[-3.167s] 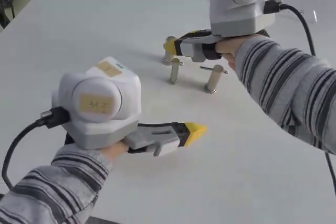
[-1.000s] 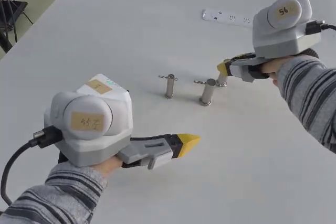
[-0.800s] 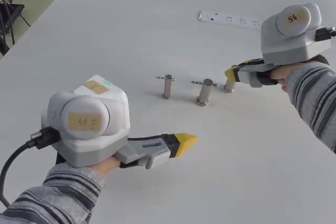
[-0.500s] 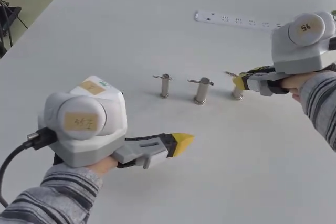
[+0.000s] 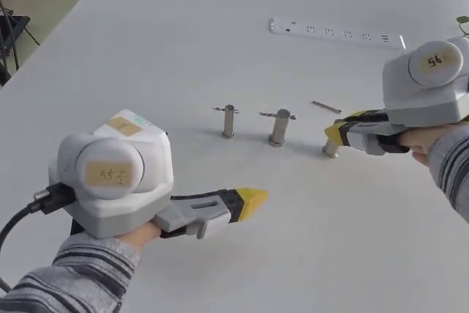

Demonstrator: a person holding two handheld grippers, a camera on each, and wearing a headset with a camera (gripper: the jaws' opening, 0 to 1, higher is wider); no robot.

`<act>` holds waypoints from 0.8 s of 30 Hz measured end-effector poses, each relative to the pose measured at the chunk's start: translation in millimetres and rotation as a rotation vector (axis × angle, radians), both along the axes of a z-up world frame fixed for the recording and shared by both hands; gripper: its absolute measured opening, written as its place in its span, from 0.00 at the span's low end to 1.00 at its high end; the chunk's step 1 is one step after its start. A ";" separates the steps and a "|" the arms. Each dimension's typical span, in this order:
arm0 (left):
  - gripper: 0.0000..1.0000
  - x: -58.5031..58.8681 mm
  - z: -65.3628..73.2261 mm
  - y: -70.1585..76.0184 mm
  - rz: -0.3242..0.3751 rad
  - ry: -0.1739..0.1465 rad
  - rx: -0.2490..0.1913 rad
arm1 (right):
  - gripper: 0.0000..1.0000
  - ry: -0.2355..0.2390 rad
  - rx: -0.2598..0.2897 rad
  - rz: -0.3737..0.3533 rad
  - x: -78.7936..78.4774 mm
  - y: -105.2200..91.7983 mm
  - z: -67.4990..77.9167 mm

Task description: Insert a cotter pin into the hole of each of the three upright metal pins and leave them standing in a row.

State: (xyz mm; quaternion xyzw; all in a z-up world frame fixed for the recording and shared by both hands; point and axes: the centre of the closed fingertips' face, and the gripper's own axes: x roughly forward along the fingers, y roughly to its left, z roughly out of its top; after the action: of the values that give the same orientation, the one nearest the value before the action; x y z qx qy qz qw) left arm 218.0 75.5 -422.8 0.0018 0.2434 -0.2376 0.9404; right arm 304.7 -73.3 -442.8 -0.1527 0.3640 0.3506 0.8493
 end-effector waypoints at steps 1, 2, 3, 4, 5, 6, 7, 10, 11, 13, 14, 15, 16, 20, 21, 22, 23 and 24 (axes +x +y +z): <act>0.96 -0.5 0.2 0.0 0.000 0.000 0.000 | 0.08 0.000 -0.002 0.007 -3.3 1.3 -0.1; 0.96 -1.0 0.1 0.0 0.000 0.000 0.001 | 0.08 0.001 -0.002 0.009 -5.1 2.2 0.0; 0.96 -1.4 -0.1 0.0 0.001 0.001 0.002 | 0.08 0.000 -0.003 0.019 -7.7 3.8 0.0; 0.96 -2.0 -0.2 0.1 0.000 0.002 0.002 | 0.08 -0.001 -0.002 0.024 -9.5 5.0 0.1; 0.96 -2.6 -0.1 -0.1 0.000 0.001 0.002 | 0.08 -0.001 0.001 0.032 -12.0 6.9 0.1; 0.96 -3.1 -0.1 -0.4 -0.001 0.001 0.001 | 0.08 0.001 0.004 0.036 -13.7 8.4 0.2; 0.96 -3.7 -0.2 -0.7 -0.001 0.002 0.002 | 0.08 0.003 0.010 0.042 -14.6 10.4 -0.3; 0.96 -4.6 0.4 -1.0 -0.003 0.001 0.006 | 0.08 0.004 0.021 0.061 -17.2 17.2 0.0; 0.96 -4.7 0.8 -0.9 -0.002 0.000 0.006 | 0.08 0.005 0.023 0.063 -19.1 19.2 0.2; 0.96 -5.2 2.3 -0.4 0.002 -0.003 0.004 | 0.08 0.006 0.027 0.076 -23.9 24.5 0.4; 0.96 -5.2 3.2 -0.2 0.003 -0.006 0.004 | 0.08 0.006 0.028 0.079 -25.8 27.0 0.5; 0.96 -5.4 3.8 -0.1 0.003 -0.007 0.004 | 0.08 0.006 0.028 0.085 -26.1 27.9 -0.2; 0.96 -5.8 4.7 0.1 0.004 -0.009 0.004 | 0.08 0.006 0.028 0.088 -26.2 28.6 -0.6; 0.96 -7.4 4.7 0.6 0.007 -0.009 0.000 | 0.08 -0.003 0.021 0.106 -31.8 35.3 -1.0; 0.96 -8.0 3.8 0.5 0.006 -0.007 0.003 | 0.08 -0.004 0.020 0.108 -33.1 36.7 -1.0; 0.96 -8.9 2.9 0.1 0.003 -0.003 0.006 | 0.08 -0.003 0.022 0.109 -34.5 38.3 -1.2; 0.95 -9.5 2.6 -0.1 0.002 -0.001 0.005 | 0.08 -0.003 0.024 0.111 -35.7 39.5 -1.3; 0.95 -9.8 2.2 -0.3 0.001 0.000 0.005 | 0.08 -0.004 0.027 0.116 -37.5 41.4 -1.9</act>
State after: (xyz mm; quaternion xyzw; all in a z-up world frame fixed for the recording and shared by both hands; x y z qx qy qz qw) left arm 208.2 75.3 -420.6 0.0039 0.2441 -0.2363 0.9405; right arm 267.2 -31.9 -444.7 -0.1629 0.3482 0.4040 0.8301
